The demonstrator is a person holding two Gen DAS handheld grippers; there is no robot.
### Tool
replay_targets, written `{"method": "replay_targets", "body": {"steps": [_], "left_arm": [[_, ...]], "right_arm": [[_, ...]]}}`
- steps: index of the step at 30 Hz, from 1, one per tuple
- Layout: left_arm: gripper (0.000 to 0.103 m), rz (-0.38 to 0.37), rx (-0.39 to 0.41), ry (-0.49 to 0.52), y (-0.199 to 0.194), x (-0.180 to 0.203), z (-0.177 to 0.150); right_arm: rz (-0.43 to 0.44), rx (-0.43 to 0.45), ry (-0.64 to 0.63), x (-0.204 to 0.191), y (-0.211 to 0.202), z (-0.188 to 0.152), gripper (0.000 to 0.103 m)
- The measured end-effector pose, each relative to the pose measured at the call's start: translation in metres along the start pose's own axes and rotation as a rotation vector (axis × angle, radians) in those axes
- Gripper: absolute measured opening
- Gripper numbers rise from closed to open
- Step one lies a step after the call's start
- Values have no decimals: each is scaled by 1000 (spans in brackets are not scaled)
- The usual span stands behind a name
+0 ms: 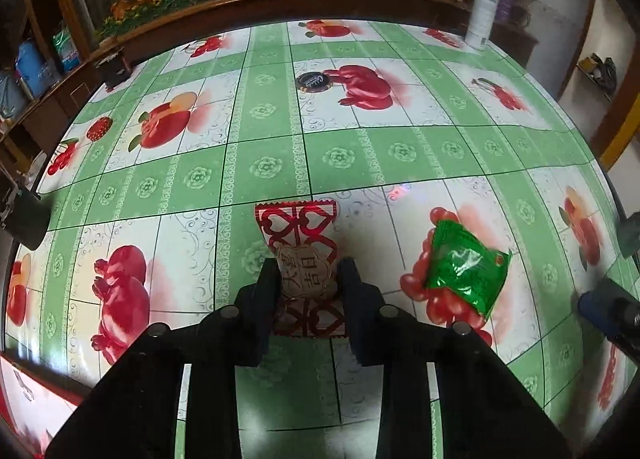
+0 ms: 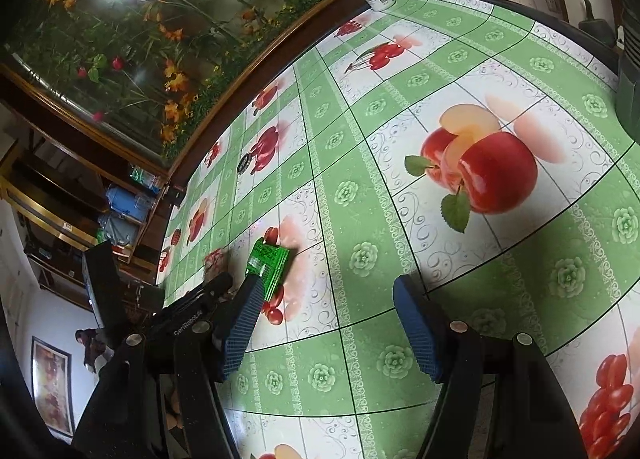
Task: Organize snacks
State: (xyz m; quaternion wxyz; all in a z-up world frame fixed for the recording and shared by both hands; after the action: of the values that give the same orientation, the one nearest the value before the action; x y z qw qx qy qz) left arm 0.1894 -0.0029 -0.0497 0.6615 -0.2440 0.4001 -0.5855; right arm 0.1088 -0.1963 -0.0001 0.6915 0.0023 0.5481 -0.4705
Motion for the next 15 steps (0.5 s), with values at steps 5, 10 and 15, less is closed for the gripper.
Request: {"method": "replay_targets", "body": {"steps": [5, 10, 15], "left_arm": [[25, -30, 1, -29, -8, -8, -13], [25, -45, -16, -30, -34, -14, -56], [25, -105, -15, -1, -77, -14, -118]], "right_arm": [[-27, 7, -8, 3, 1, 1, 70], [-60, 0, -102, -7, 9, 2, 70], [-12, -52, -197, -30, 31, 2, 70]]}}
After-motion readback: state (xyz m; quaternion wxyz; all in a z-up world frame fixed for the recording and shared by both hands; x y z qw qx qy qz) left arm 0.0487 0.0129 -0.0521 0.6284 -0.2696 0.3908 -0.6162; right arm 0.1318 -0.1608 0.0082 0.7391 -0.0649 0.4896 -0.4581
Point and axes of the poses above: each gripper's, at about its wrist camera, not at the fingertips, and y roughly the way its jaws point, x to its right, z to its top, the point moved 6 cm from there along y, roughly the way its jaws point, and after that the axes turned 14 degrees about z, right-handed, at the moved point
